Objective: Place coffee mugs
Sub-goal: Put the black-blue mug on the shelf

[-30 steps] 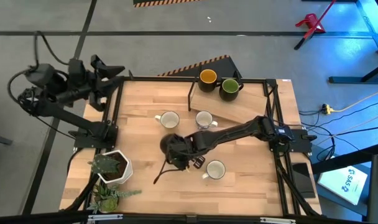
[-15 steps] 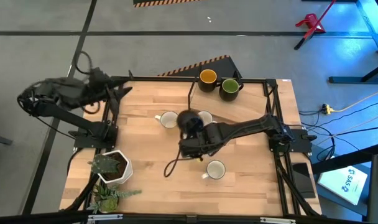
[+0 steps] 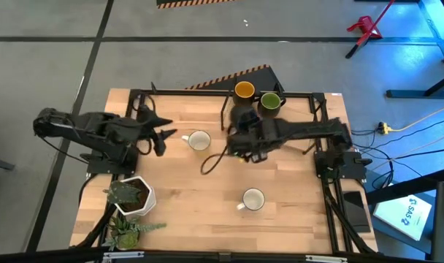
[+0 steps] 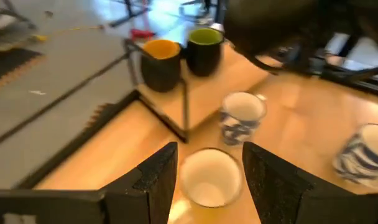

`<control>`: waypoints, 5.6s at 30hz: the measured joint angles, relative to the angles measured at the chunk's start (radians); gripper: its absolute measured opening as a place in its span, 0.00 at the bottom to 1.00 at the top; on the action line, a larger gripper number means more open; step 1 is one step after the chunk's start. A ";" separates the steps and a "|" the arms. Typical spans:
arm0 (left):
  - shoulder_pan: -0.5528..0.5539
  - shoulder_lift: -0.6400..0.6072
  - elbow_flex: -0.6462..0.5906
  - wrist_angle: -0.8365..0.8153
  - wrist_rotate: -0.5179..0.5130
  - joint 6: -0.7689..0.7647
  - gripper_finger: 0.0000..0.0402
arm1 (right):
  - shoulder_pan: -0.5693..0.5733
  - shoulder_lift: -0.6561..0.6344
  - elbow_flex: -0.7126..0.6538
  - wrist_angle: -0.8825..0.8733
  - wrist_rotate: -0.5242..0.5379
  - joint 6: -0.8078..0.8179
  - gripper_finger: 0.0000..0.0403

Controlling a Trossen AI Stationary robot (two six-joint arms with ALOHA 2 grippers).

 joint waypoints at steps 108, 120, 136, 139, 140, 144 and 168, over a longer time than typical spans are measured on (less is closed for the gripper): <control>0.060 0.385 0.437 -0.130 0.635 0.272 0.45 | -0.735 -0.533 -1.043 0.331 -0.466 -0.493 0.60; 0.060 0.382 0.437 -0.107 0.607 0.292 0.45 | -0.735 -0.533 -0.896 0.271 -0.415 -0.473 0.66; 0.060 0.382 0.437 -0.151 0.505 0.307 0.45 | -0.681 -0.638 -0.865 0.315 -0.483 -0.335 0.11; 0.061 0.382 0.437 -0.152 0.473 0.310 0.44 | -0.619 -0.629 -0.886 0.385 -0.456 -0.336 0.04; 0.061 0.382 0.437 -0.152 0.474 0.309 0.44 | -0.599 -0.621 -0.892 0.414 -0.448 -0.331 0.05; 0.061 0.374 0.438 -0.165 0.463 0.295 0.44 | -0.544 -0.592 -0.898 0.472 -0.412 -0.327 0.02; 0.060 0.371 0.257 -0.188 0.481 0.211 0.02 | -0.539 -0.512 -0.970 0.337 -0.376 -0.230 0.00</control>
